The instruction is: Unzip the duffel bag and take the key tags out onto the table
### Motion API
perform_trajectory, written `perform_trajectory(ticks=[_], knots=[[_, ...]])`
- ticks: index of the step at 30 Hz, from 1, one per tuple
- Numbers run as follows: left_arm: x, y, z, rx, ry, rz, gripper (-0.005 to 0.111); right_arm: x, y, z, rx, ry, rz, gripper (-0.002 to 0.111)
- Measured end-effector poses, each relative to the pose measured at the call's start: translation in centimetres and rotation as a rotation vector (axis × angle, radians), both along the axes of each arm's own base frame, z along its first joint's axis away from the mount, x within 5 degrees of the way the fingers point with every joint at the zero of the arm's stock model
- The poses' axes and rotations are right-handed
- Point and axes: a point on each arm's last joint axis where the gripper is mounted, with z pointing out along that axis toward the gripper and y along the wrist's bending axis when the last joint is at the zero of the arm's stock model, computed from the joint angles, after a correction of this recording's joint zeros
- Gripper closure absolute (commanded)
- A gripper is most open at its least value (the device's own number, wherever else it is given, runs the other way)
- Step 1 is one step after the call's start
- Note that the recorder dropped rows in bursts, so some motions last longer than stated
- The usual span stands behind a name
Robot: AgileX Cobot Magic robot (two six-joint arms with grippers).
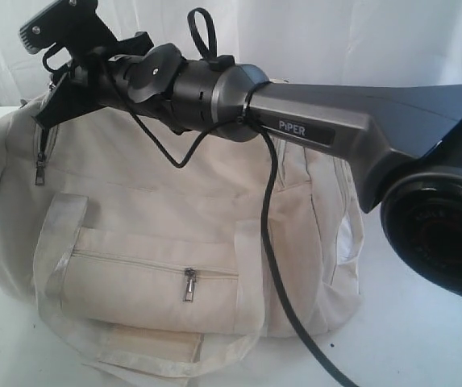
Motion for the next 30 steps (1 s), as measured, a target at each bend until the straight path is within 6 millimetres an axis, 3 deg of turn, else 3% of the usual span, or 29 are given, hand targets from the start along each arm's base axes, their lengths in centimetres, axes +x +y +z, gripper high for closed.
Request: perform_trajectory(ticks=[6, 15, 23, 27, 30], knots=[[-1.0, 0.3, 0.8, -0.171, 0.034, 0.120, 0.038, 0.0, 0.0, 0.0, 0.000, 0.000, 0.000, 0.103], [-1.5, 0.1, -0.7, -0.241, 0.096, 0.151, 0.038, 0.1, 0.0, 0.0, 0.000, 0.000, -0.001, 0.103], [-0.3, -0.1, -3.1, -0.300, 0.205, 0.138, 0.038, 0.2, -0.1, 0.0, 0.000, 0.000, -0.004, 0.103], [0.2, -0.1, -4.3, -0.307, 0.250, 0.134, 0.051, 0.2, -0.2, 0.0, -0.002, 0.003, -0.002, 0.103], [0.3, -0.3, -4.7, -0.321, 0.272, 0.118, 0.076, 0.2, -0.2, -0.1, -0.004, 0.005, 0.002, 0.103]])
